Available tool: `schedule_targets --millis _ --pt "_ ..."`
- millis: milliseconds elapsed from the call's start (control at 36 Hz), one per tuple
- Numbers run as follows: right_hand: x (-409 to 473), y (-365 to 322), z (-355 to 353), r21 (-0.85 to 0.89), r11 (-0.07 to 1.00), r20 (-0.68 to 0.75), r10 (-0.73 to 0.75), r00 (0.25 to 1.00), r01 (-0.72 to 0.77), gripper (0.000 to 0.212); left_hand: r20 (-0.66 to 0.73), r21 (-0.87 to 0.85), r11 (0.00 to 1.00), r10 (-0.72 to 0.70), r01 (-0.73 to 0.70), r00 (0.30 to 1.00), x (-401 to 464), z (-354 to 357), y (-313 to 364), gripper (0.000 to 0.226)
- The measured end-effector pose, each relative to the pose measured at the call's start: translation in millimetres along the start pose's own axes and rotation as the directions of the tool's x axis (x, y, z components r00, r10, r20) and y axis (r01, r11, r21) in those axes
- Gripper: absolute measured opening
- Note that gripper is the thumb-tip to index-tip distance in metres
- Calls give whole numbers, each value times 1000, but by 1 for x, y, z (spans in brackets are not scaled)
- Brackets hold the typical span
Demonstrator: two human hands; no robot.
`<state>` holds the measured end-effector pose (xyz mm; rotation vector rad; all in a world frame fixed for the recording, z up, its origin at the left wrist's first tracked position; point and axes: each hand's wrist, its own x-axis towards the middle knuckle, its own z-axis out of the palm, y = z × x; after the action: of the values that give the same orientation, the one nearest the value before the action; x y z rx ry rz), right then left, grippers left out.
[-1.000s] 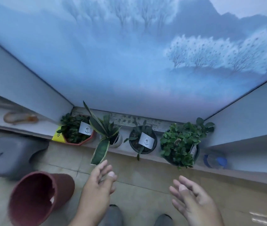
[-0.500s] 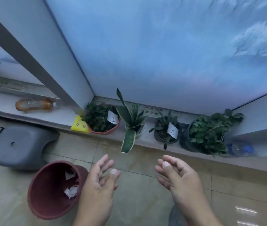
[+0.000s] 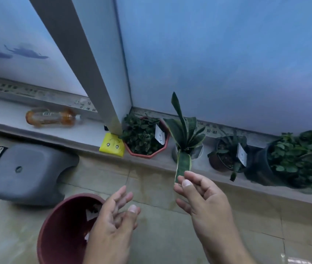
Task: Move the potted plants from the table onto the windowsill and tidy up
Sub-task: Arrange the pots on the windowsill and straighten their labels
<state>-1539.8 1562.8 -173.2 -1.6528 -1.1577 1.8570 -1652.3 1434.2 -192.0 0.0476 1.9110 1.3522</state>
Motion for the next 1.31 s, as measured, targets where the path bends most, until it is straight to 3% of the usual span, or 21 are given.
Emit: schedule_targets --millis 194,333,472,611,722,806,861,917,1139,1250,1306 --pt "65 54 27 31 999 -14 -17 1000 18 16 -21 16 997 73 -72 997 76 20 -29 47" --pt "97 82 61 23 1000 38 -18 999 17 19 60 62 989 131 -135 989 122 32 -17 41" --pt "115 78 87 -23 983 43 -182 982 183 20 -31 96 974 208 -204 978 149 35 -4 41" --pt "135 76 97 -67 974 -37 -219 975 217 24 -79 111 979 182 -173 980 167 40 -8 51" --pt "155 76 96 -152 968 -136 -220 966 199 21 -123 117 987 122 -107 985 184 44 -16 33" --pt "175 73 99 -183 963 -188 -231 955 197 27 -98 97 994 64 -54 993 200 47 -29 38" --pt "189 75 102 -214 961 -216 -223 951 176 35 -91 83 996 41 -33 995 204 52 -34 21" --pt "199 78 103 -213 964 -236 -212 948 162 31 -107 59 997 47 -41 993 207 56 -38 14" --pt "185 84 103 -99 991 -243 -110 964 88 16 -123 -21 994 101 -104 987 221 55 -43 29" --pt "179 97 111 -28 1000 -168 -18 986 13 35 -144 -102 989 95 -110 985 226 51 -42 46" --pt "176 101 111 -3 1000 -62 18 998 -18 26 -173 -150 985 54 -81 983 232 50 -46 49"
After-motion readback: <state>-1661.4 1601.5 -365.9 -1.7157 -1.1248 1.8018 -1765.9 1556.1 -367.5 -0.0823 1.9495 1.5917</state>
